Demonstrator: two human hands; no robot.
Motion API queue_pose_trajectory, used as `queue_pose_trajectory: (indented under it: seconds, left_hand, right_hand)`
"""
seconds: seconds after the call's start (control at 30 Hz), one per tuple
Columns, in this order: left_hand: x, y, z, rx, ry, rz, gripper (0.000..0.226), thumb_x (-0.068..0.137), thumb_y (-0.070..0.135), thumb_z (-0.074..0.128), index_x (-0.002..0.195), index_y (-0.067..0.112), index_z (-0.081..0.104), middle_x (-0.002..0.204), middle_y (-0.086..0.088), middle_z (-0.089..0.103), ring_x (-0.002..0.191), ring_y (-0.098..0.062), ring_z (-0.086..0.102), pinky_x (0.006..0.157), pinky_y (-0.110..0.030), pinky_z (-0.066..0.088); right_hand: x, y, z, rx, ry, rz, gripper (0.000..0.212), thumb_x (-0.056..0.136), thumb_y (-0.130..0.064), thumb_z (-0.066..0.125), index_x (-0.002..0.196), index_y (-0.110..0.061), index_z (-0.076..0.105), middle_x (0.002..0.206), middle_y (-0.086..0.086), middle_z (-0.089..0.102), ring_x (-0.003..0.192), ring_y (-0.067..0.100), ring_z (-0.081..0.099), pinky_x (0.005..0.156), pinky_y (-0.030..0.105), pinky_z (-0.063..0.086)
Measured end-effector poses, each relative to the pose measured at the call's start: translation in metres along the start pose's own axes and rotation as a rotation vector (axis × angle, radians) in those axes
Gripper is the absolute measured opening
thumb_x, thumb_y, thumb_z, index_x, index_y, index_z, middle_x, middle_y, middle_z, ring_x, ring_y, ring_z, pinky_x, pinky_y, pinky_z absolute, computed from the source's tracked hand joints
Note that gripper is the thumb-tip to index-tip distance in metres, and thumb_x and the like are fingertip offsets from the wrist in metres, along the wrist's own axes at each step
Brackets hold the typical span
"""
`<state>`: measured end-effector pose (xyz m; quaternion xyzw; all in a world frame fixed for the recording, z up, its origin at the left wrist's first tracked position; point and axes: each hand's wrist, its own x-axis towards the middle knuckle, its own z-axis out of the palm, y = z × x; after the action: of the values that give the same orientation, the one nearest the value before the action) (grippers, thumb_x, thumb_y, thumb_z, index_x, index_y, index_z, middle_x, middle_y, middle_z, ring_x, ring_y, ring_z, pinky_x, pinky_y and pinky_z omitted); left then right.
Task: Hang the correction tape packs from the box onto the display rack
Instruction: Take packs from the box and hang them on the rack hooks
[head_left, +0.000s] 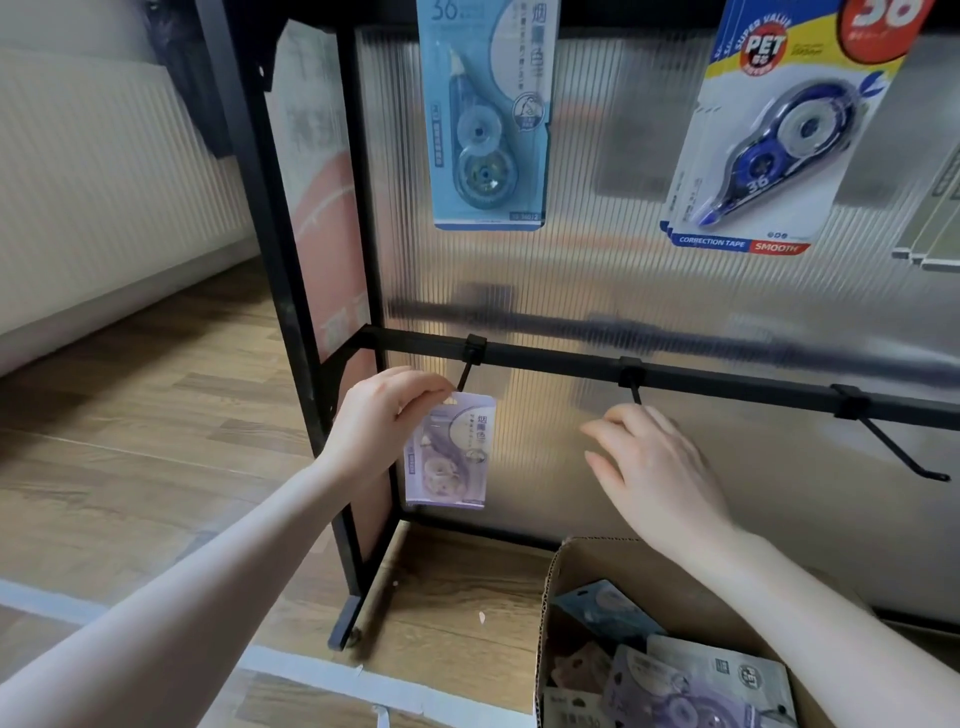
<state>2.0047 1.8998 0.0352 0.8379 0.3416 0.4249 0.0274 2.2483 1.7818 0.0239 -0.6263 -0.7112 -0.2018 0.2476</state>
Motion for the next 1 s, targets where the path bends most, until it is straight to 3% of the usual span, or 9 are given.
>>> queue_pose_trajectory:
  seconds: [0.2,0.4,0.57,0.73,0.83,1.0]
  left_hand:
    - [0.011,0.003,0.006,-0.007,-0.052,0.027,0.024,0.089,0.021,0.051,0.09,0.006,0.069,0.088,-0.002,0.069,0.08,-0.005,0.055,0.068,-0.014,0.039]
    - [0.013,-0.006,0.016,-0.009,-0.081,-0.042,0.022,0.089,0.015,0.05,0.094,0.006,0.069,0.089,-0.003,0.069,0.081,-0.008,0.054,0.069,-0.008,0.035]
    - [0.026,-0.01,0.029,0.01,-0.096,-0.078,0.018,0.091,0.009,0.054,0.101,0.005,0.068,0.096,-0.005,0.069,0.088,-0.017,0.06,0.069,-0.019,0.037]
    - [0.041,-0.016,0.038,0.047,-0.119,-0.095,0.019,0.094,0.013,0.051,0.102,0.008,0.068,0.098,-0.004,0.066,0.09,-0.016,0.056,0.064,-0.016,0.035]
    - [0.05,-0.017,0.042,0.074,-0.141,-0.101,0.02,0.094,0.013,0.051,0.101,0.008,0.068,0.099,-0.006,0.065,0.091,-0.019,0.056,0.068,-0.025,0.036]
    - [0.056,-0.02,0.044,0.102,-0.147,-0.105,0.019,0.094,0.014,0.052,0.1,0.009,0.069,0.1,-0.006,0.063,0.094,-0.022,0.055,0.072,-0.028,0.039]
  right_hand:
    - [-0.001,0.003,0.003,-0.008,0.031,-0.031,0.027,0.066,-0.007,0.082,0.091,-0.01,0.072,0.089,0.007,0.066,0.082,0.024,0.066,0.067,0.031,0.053]
    - [-0.003,0.007,0.003,-0.014,0.044,-0.063,0.029,0.065,-0.008,0.082,0.092,-0.01,0.072,0.09,0.006,0.066,0.083,0.023,0.066,0.068,0.03,0.053]
    - [-0.004,0.009,0.001,-0.029,0.024,-0.082,0.029,0.066,-0.01,0.082,0.093,-0.012,0.072,0.091,0.005,0.066,0.085,0.022,0.066,0.069,0.03,0.053]
    - [-0.003,0.013,0.002,-0.028,0.003,-0.084,0.029,0.067,-0.011,0.081,0.094,-0.012,0.071,0.092,0.005,0.065,0.086,0.022,0.065,0.072,0.031,0.053]
    - [-0.003,0.014,0.002,-0.028,-0.014,-0.085,0.027,0.068,-0.011,0.08,0.094,-0.012,0.071,0.094,0.005,0.065,0.088,0.022,0.065,0.074,0.031,0.053]
    - [-0.008,0.016,0.001,-0.047,-0.015,-0.063,0.038,0.07,-0.011,0.08,0.106,-0.01,0.068,0.108,0.01,0.065,0.099,0.028,0.064,0.085,0.033,0.048]
